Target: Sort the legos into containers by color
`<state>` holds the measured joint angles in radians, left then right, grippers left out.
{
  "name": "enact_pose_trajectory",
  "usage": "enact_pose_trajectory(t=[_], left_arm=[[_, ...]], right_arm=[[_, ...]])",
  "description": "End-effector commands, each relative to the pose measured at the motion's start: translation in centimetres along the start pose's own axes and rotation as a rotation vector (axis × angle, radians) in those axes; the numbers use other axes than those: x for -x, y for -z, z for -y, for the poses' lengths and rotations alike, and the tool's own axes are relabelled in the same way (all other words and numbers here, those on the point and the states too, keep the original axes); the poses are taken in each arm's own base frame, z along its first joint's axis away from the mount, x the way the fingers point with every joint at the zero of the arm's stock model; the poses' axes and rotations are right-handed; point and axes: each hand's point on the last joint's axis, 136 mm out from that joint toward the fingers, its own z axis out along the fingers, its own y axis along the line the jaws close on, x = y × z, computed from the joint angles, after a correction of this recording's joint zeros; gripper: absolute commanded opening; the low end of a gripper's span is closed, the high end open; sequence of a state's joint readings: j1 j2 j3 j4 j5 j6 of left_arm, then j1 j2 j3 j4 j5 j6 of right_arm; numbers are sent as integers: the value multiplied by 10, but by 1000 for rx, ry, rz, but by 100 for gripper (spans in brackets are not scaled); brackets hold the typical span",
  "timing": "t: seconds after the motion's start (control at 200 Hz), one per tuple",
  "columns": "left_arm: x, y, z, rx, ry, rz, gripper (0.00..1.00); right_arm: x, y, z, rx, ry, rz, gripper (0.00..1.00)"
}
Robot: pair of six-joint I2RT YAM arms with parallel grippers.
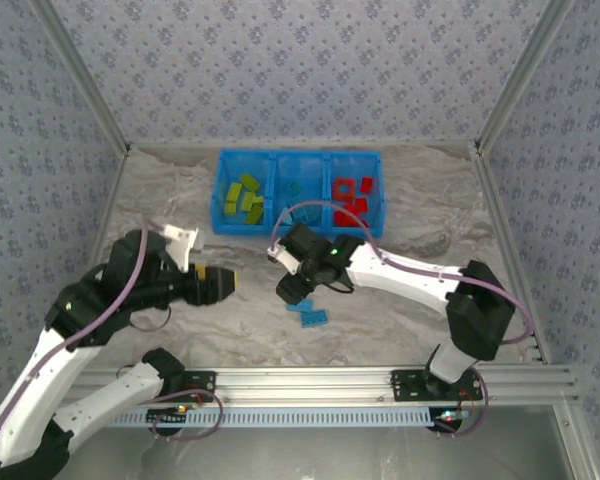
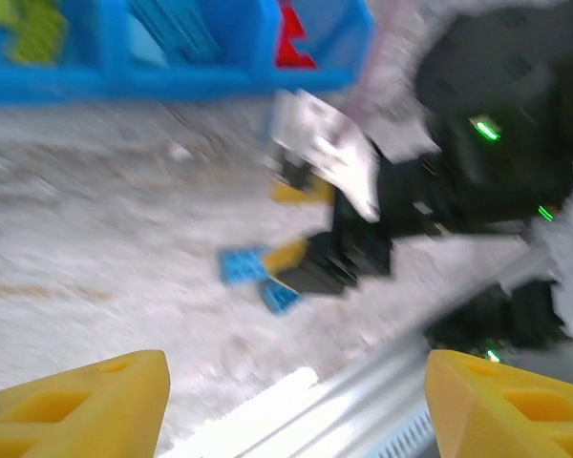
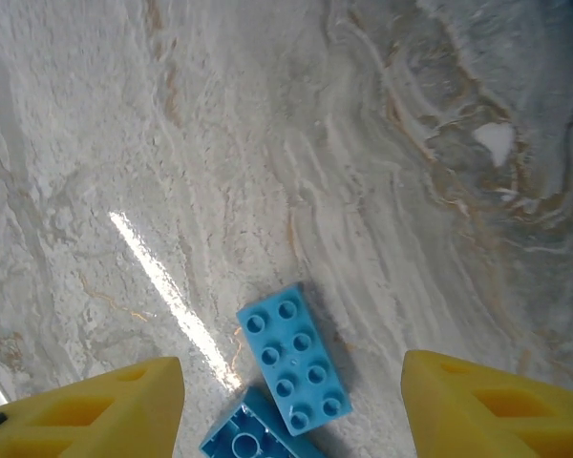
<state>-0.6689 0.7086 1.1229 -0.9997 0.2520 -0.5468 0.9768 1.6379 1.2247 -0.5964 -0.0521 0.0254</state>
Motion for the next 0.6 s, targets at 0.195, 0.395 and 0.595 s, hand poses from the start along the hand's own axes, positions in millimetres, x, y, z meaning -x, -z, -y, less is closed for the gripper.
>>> enact_pose_trajectory(t=[0.195,0.395,0.595], left_arm=[[-48,-11,19,-222,105,-99,71],[-47,-15,19,-222,103,-86,71],[-47,-20,16,-204,108,-87,71]], right_arm=[[-38,-37,-6,-84,133,-252,68],[-49,-55,3,-137,159,-312,71],[-58,-72,5,-150,144,-369,63]])
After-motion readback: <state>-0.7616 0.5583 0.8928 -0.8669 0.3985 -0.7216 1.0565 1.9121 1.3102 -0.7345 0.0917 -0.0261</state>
